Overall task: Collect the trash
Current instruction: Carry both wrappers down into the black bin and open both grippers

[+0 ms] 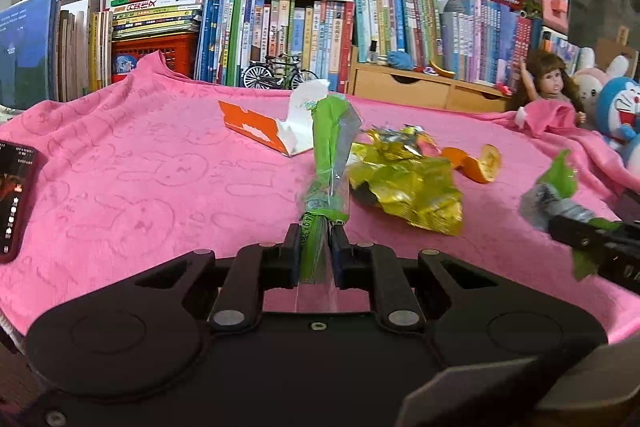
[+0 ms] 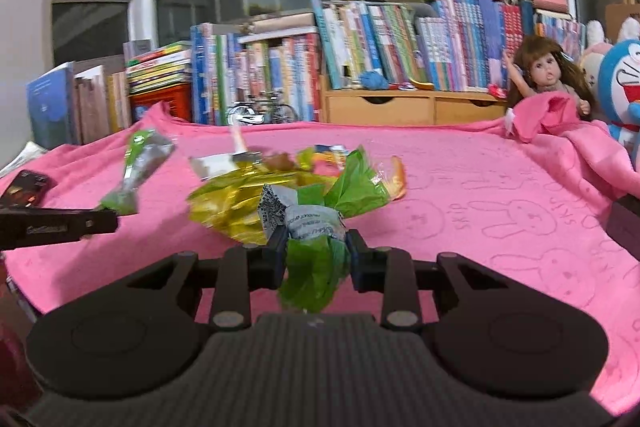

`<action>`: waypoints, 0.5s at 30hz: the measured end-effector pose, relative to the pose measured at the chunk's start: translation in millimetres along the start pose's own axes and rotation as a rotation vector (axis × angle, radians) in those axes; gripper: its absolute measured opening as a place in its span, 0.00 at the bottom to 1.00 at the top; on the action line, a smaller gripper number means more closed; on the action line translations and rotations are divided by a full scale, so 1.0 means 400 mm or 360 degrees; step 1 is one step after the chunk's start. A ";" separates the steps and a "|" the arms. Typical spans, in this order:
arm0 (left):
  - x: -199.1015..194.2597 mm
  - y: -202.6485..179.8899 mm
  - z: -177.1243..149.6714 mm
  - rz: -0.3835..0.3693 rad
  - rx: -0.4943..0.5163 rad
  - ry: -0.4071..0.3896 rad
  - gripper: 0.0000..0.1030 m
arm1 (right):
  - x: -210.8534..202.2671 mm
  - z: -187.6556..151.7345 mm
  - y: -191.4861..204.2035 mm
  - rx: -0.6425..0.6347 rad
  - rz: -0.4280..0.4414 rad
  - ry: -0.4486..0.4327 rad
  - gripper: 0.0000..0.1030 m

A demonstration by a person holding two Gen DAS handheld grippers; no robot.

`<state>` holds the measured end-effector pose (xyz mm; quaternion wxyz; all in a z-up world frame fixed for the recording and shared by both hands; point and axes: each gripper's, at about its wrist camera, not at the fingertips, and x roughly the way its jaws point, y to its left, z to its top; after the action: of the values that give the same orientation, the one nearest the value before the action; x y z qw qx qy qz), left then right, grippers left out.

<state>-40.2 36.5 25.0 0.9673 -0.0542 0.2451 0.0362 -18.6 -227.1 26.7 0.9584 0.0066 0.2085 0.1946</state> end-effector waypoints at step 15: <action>-0.148 -0.015 -0.113 -0.0097 -0.0020 0.0075 0.14 | -0.106 -0.114 0.098 -0.0068 0.0113 0.0062 0.36</action>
<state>-112.6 22.4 14.4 0.9615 -0.0686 0.2659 0.0071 -86.8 -209.9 5.7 0.9466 -0.0102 0.2227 0.2329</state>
